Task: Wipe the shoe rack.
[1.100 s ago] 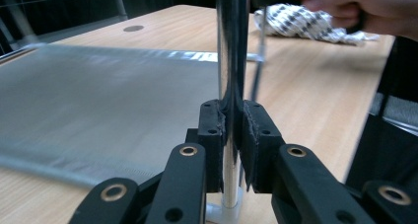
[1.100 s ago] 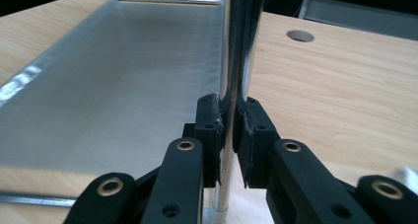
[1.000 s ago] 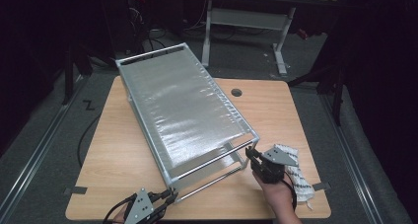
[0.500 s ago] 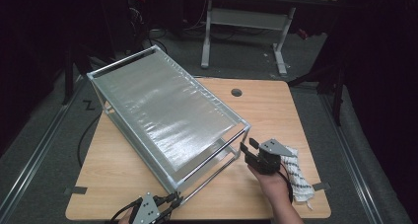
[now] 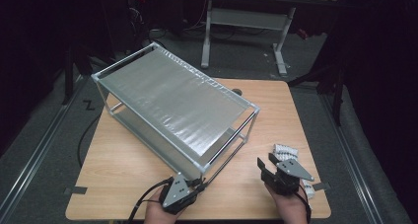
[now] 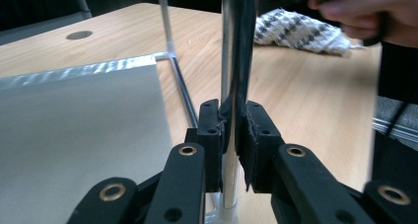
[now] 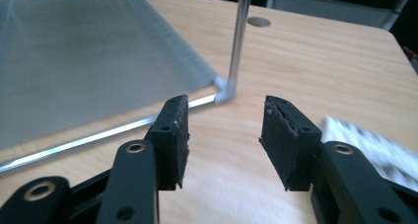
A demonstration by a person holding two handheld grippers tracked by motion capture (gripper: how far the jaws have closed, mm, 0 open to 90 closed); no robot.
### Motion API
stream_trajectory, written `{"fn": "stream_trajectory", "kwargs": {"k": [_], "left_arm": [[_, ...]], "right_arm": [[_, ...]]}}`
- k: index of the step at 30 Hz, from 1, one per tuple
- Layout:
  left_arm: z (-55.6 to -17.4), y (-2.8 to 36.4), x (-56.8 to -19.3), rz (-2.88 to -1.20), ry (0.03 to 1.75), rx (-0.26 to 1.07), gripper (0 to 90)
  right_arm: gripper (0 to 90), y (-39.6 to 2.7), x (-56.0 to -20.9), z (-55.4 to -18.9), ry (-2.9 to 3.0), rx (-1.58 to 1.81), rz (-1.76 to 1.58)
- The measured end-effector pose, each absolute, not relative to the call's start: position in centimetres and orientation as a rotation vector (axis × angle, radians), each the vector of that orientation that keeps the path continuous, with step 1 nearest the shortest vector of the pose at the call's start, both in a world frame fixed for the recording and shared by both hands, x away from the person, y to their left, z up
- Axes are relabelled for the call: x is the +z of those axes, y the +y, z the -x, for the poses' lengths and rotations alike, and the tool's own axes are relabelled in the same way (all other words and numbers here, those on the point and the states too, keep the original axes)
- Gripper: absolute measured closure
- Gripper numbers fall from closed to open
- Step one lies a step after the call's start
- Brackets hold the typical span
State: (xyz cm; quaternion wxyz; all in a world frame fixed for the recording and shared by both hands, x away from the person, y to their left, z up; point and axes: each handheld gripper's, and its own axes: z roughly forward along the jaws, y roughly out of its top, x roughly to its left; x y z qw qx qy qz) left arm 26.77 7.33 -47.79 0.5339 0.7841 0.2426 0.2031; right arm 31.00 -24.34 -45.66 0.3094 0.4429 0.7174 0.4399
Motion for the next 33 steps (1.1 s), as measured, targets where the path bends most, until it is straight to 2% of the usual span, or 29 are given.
{"fn": "stream_trajectory", "kwargs": {"k": [7,11,15,21,24,28,33], "left_arm": [[-30.3,2.5,-48.1,-1.842,0.588,0.535,79.5],[-31.3,1.4,-47.9,-1.846,0.605,0.538,79.3],[-31.1,1.6,-47.8,-1.851,0.606,0.543,65.6],[-29.1,5.8,-47.7,-1.842,0.617,0.525,52.1],[-28.4,8.3,-47.8,-1.855,0.634,0.557,48.1],[-27.8,12.1,-48.6,-1.862,0.712,0.595,37.0],[-27.2,16.2,-48.8,-1.792,0.813,0.624,33.0]], "right_arm": [[50.1,-25.8,-45.9,-28.0,1.886,1.116,-1.181],[48.9,-25.8,-45.8,-27.3,1.888,1.114,-1.173],[46.8,-25.5,-45.5,-27.0,1.887,1.129,-1.163],[46.3,-23.2,-45.3,-26.9,1.936,1.161,-1.09],[46.3,-21.9,-45.0,-26.9,1.963,1.188,-1.046],[46.3,-19.6,-44.8,-27.2,2.012,1.24,-0.972],[51.5,-17.2,-45.0,-27.8,2.065,1.283,-0.913]]}}
